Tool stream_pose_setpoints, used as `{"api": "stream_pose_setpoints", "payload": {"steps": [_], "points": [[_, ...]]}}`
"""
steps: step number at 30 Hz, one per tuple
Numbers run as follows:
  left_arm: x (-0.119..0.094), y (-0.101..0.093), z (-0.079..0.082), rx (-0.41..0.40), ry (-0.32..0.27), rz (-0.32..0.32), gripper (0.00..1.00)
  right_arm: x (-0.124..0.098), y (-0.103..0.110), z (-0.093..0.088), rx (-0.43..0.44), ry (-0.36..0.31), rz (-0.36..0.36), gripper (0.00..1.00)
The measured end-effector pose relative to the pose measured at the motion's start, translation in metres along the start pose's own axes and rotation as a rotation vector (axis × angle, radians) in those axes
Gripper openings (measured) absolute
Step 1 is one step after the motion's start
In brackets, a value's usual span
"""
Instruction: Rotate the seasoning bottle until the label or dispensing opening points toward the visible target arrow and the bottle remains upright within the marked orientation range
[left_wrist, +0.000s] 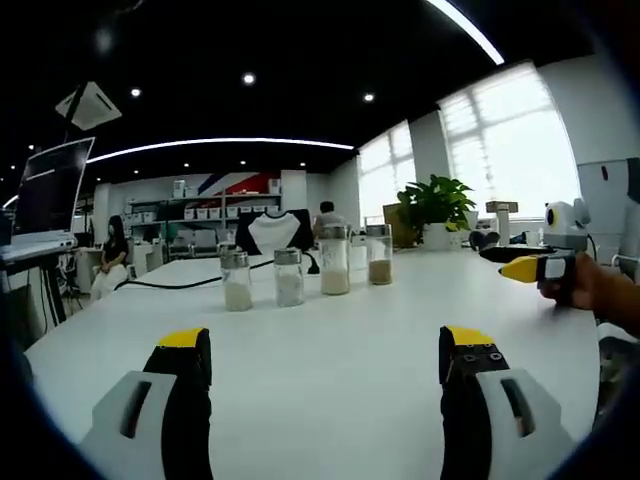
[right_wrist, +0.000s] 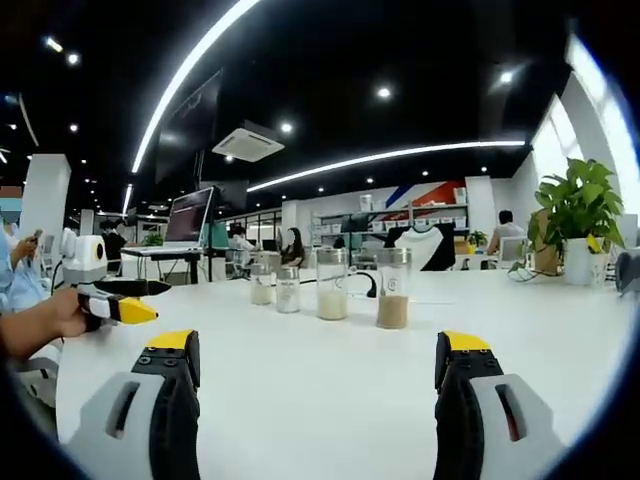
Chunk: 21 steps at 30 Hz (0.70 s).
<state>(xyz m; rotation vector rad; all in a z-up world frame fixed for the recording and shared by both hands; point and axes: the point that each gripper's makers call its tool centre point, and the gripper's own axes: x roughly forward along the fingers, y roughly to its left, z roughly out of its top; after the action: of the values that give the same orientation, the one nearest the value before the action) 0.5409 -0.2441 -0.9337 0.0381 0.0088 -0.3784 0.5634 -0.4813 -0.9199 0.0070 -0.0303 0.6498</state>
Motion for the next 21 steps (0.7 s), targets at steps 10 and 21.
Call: {"api": "stream_pose_setpoints", "payload": {"steps": [10, 21], "points": [[0.0004, -0.0006, -0.0015, 0.004, 0.009, -0.002, 0.99, -0.0008, 0.0041, -0.0012, -0.014, 0.009, 0.007, 0.99], [0.0016, -0.0011, -0.0042, 0.014, 0.023, -0.004, 0.99, 0.0, 0.0031, -0.0009, -0.008, 0.006, 0.005, 0.99]]}}
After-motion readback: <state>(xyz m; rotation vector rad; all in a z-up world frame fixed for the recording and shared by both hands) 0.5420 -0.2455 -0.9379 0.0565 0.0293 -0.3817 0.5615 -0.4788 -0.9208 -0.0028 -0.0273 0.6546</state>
